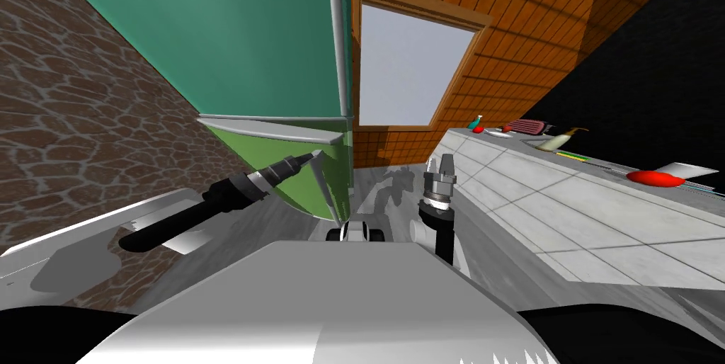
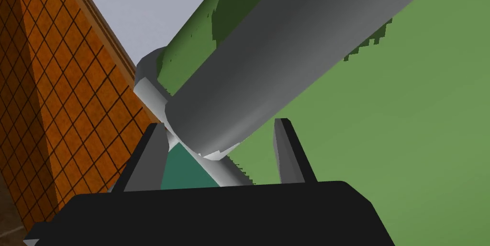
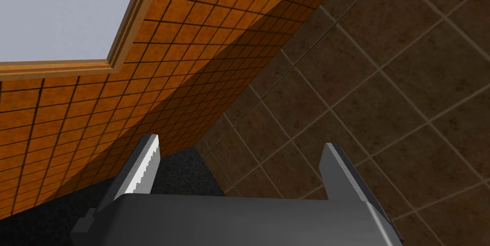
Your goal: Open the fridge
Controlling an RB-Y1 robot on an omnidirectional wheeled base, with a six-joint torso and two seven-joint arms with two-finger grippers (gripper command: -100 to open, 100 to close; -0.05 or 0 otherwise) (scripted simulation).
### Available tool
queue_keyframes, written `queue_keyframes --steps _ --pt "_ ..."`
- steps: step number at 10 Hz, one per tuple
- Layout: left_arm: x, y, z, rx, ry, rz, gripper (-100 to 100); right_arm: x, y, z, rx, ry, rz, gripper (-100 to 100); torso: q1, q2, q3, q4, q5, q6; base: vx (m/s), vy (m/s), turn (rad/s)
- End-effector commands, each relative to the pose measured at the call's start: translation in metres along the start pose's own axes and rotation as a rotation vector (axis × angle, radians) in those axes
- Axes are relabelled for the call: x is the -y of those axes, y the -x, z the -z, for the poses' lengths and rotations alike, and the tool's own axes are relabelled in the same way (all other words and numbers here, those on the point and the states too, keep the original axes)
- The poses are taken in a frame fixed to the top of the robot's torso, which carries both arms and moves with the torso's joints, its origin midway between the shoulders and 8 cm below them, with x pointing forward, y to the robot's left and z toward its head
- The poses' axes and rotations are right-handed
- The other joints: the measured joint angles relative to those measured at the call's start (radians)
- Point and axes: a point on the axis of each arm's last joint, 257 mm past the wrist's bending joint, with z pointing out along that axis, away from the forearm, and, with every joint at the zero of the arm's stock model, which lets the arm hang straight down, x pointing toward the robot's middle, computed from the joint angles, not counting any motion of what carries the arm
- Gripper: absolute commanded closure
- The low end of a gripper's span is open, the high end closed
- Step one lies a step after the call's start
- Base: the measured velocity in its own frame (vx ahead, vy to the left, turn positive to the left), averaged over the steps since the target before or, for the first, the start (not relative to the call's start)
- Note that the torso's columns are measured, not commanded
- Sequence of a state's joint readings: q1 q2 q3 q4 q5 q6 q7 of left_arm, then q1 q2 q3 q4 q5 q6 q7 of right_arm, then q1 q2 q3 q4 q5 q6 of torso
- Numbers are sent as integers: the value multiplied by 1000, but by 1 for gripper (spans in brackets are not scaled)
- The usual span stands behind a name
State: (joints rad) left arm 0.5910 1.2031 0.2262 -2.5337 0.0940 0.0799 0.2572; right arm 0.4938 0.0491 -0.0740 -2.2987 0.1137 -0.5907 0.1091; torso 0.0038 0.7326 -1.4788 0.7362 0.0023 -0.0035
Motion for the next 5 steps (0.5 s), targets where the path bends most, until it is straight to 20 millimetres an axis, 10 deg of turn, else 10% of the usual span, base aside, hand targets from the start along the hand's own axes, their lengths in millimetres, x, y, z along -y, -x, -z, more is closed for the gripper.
queue_keyframes --steps 1,5 --pt "-7 3 -12 4 0 12 100 0 0 0 0 0 0 0 2 1 1 -3 1 3 -189 169 -153" --pt "-27 5 -30 -2 23 38 100 0 0 0 0 0 0 0 6 -5 -3 -5 3 -1 -205 154 -153"
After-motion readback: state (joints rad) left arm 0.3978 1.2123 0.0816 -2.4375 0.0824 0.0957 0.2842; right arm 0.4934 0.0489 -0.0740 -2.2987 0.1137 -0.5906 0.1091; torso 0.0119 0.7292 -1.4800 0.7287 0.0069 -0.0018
